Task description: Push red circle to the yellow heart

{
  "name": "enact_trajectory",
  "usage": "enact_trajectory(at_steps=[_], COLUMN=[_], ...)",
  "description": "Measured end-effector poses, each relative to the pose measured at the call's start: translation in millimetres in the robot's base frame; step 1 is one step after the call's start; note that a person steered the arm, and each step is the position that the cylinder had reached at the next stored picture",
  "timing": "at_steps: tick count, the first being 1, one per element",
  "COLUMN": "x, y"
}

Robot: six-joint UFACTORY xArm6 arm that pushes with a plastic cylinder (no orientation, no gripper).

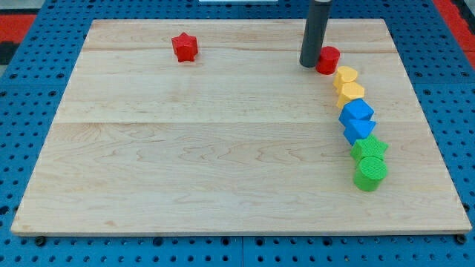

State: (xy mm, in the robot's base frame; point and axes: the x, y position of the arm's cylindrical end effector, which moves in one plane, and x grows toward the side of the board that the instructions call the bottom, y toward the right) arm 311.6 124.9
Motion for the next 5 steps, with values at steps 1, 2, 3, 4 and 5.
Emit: enact_trajectory(at_steps=[1,2,3,4,5], x=[-8,-21,-37,-41,-41], y=[4,5,5,19,33])
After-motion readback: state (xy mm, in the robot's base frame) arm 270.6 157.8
